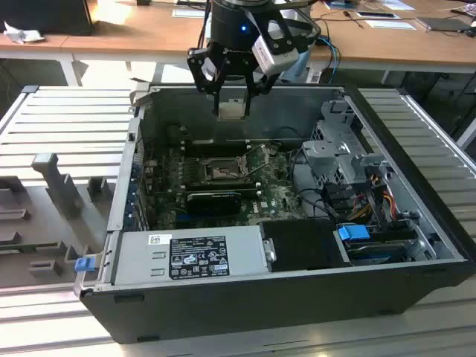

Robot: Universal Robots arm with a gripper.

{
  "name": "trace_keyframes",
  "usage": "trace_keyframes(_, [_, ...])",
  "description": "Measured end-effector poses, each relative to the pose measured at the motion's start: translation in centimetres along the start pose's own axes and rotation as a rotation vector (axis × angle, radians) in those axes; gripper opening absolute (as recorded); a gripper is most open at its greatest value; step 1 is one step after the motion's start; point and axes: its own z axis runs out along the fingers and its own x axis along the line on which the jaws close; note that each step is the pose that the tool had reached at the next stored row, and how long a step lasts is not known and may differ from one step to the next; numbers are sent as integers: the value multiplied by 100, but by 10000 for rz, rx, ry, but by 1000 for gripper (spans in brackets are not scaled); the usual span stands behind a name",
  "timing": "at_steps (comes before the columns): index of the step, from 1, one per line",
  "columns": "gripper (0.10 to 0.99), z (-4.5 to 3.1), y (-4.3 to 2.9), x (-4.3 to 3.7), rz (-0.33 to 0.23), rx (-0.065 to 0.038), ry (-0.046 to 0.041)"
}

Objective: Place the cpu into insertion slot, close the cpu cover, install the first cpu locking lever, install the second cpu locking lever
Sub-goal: 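Place the cpu into insertion slot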

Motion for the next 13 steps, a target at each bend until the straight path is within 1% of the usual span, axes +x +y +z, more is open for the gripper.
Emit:
trace_keyframes(3, [525, 0, 0, 0, 570, -11, -51])
trace_keyframes(4, [525, 1, 0, 0, 675, -12, -60])
trace_keyframes(13, [525, 17, -4, -1, 826, -16, -74])
